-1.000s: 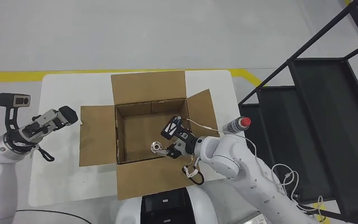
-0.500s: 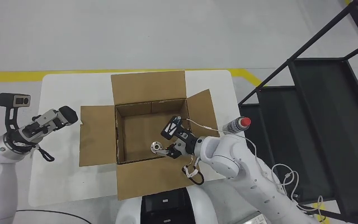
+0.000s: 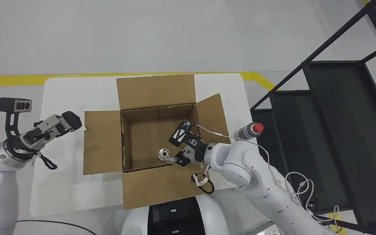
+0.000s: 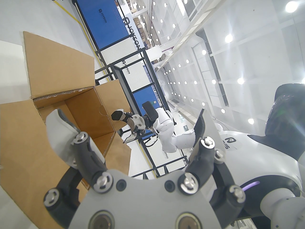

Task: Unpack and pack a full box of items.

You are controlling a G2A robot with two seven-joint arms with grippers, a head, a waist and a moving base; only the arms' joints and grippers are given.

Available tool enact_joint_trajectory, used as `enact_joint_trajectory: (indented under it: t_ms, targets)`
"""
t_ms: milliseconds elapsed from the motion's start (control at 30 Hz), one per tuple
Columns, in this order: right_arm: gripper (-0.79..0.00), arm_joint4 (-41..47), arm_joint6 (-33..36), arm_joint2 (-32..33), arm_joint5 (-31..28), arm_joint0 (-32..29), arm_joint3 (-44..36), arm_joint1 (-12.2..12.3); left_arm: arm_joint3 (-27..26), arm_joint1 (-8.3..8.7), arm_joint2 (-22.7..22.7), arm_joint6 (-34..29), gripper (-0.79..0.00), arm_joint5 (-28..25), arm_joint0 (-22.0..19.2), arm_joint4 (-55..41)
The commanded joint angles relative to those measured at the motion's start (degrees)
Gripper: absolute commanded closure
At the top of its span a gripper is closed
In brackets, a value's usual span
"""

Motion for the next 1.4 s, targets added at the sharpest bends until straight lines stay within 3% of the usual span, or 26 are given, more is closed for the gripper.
enact_joint_trajectory:
  t_ms: [0, 133, 300, 667, 1100, 1367]
  targets:
    - [-0.785, 0.0, 0.0, 0.0, 0.0, 0.0, 0.0, 0.0, 0.0, 0.0, 0.0, 0.0, -0.785, 0.0, 0.0, 0.0]
    - [-0.785, -1.1, 0.0, -1.7, -0.3, 1.8, 2.2, -0.3, 0.0, 0.0, 0.0, 0.0, -0.785, 0.0, 0.0, 0.0]
    - [-0.785, -3.2, 1.1, -8.3, -1.1, 9.7, 9.3, -1.9, 0.0, 0.0, 0.0, 0.0, -0.785, 0.0, 0.0, 0.0]
    - [-0.785, -5.1, 1.1, -22.1, 6.1, 22.5, 24.7, -7.6, 0.0, 0.0, 0.0, 0.0, -0.785, 0.0, 0.0, 0.0]
    - [-0.785, -5.2, 0.6, -22.3, 6.1, 22.5, 25.2, -7.8, 0.0, 0.0, 0.0, 0.0, -0.785, 0.0, 0.0, 0.0]
    - [-0.785, -6.7, 3.0, -25.0, 4.3, 25.0, 31.3, -9.4, 0.0, 0.0, 0.0, 0.0, -0.785, 0.0, 0.0, 0.0]
